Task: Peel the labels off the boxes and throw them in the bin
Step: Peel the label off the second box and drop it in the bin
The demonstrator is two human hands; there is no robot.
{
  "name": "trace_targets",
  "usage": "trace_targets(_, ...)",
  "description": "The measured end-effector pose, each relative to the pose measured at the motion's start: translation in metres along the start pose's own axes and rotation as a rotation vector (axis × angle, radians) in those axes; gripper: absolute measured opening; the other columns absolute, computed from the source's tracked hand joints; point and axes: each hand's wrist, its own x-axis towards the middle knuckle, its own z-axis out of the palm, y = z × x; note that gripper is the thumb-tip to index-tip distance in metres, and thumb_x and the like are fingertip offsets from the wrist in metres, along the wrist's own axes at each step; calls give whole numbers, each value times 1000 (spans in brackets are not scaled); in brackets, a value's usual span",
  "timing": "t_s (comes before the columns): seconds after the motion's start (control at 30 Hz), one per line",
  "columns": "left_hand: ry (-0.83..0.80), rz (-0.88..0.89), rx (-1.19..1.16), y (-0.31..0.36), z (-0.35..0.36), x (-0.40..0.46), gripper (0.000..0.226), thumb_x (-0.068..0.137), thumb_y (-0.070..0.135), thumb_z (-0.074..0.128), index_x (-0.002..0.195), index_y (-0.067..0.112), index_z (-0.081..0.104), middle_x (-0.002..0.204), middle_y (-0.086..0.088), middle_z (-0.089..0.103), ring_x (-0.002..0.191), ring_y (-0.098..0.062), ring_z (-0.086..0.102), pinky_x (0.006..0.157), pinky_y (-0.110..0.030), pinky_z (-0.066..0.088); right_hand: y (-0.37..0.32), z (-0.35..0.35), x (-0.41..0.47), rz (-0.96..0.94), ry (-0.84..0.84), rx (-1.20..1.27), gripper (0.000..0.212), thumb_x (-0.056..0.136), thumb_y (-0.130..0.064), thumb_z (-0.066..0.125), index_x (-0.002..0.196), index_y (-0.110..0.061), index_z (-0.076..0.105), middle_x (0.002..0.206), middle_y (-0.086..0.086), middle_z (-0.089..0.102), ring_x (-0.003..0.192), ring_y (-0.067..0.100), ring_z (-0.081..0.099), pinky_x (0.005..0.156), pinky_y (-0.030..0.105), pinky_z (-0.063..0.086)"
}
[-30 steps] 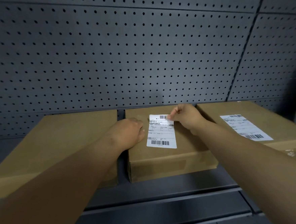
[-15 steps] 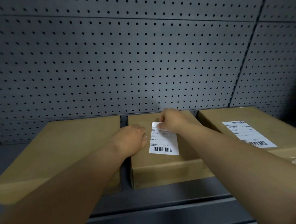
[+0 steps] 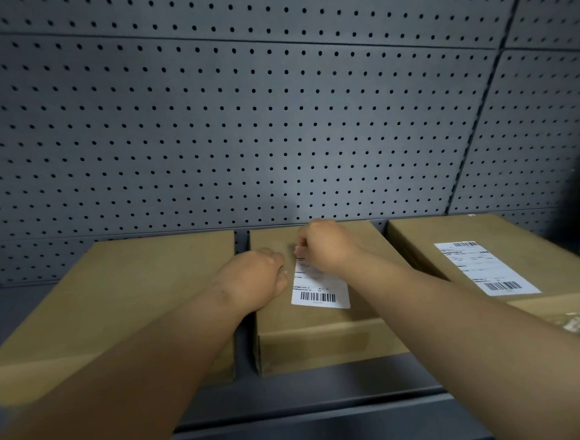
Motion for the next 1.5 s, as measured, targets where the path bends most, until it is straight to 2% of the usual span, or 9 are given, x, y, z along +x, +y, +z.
trace_targets(0.27, -8, -1, 10, 2, -3, 0, 31, 94, 28, 38, 103, 8, 59, 107, -9, 61, 93, -26, 60, 80, -39, 50, 2, 0, -10, -52, 61, -25, 28, 93, -28, 51, 102, -8, 68, 109, 11, 63, 103, 29, 59, 89, 38, 50)
trace_targets(0.87, -6, -21, -28, 1, -2, -2, 32, 95, 28, 38, 111, 10, 59, 113, -9, 61, 99, -25, 59, 82, -34, 47, 2, 1, -17, -37, 90, 91, 21, 93, -22, 53, 101, -13, 70, 103, 9, 65, 98, 24, 59, 84, 30, 46)
trace_targets(0.93, -4, -36, -37, 3, -3, -3, 31, 94, 28, 41, 110, 9, 59, 112, -10, 62, 99, -26, 59, 80, -33, 46, -4, -37, -25, -48, 211, 468, 20, 93, -12, 49, 95, -8, 69, 80, 3, 64, 75, 17, 59, 67, 28, 47)
trace_targets(1.0, -17, -35, -33, 3, -4, -4, 32, 95, 29, 40, 109, 8, 60, 110, -11, 63, 98, -27, 59, 81, -35, 48, -4, -105, -30, -82, 532, 847, 18, 91, -12, 50, 80, -16, 64, 69, -6, 60, 63, 10, 57, 60, 25, 49)
trace_targets(1.03, -31, -34, -29, 4, -4, -4, 32, 96, 29, 37, 108, 8, 59, 109, -11, 64, 96, -27, 59, 82, -37, 48, -1, -138, -33, -103, 671, 843, 19, 90, -17, 53, 74, -23, 61, 71, -9, 61, 64, 7, 57, 63, 24, 50)
trace_targets(1.1, -42, -32, -34, 4, -4, -4, 33, 97, 29, 35, 106, 9, 59, 106, -11, 64, 93, -26, 59, 81, -38, 48, 0, -178, -39, -124, 759, 657, 16, 88, -27, 57, 73, -26, 61, 83, -11, 60, 74, 2, 55, 74, 20, 49)
trace_targets(1.2, -42, -48, -71, 2, -5, -5, 32, 97, 29, 36, 107, 10, 60, 106, -10, 64, 93, -24, 59, 80, -35, 48, -6, -168, -41, -133, 605, 511, 12, 89, -27, 58, 80, -22, 64, 82, -16, 50, 87, 5, 53, 81, 20, 43)
trace_targets(1.37, -43, -245, -438, 0, -13, -3, 46, 99, 41, 27, 116, 15, 60, 117, -9, 64, 108, -24, 57, 83, -28, 40, -1, -120, -38, -76, 432, 436, 14, 90, -33, 56, 77, -30, 59, 88, -11, 47, 109, 20, 51, 98, 38, 40)
trace_targets(1.5, 194, -423, -978, 17, -24, 0, 71, 89, 66, 13, 123, 23, 58, 133, -3, 57, 121, -18, 51, 101, -34, 36, -6, -99, -34, -72, 380, 408, 20, 93, -36, 50, 80, -28, 63, 90, -7, 47, 108, 21, 49, 99, 42, 39)
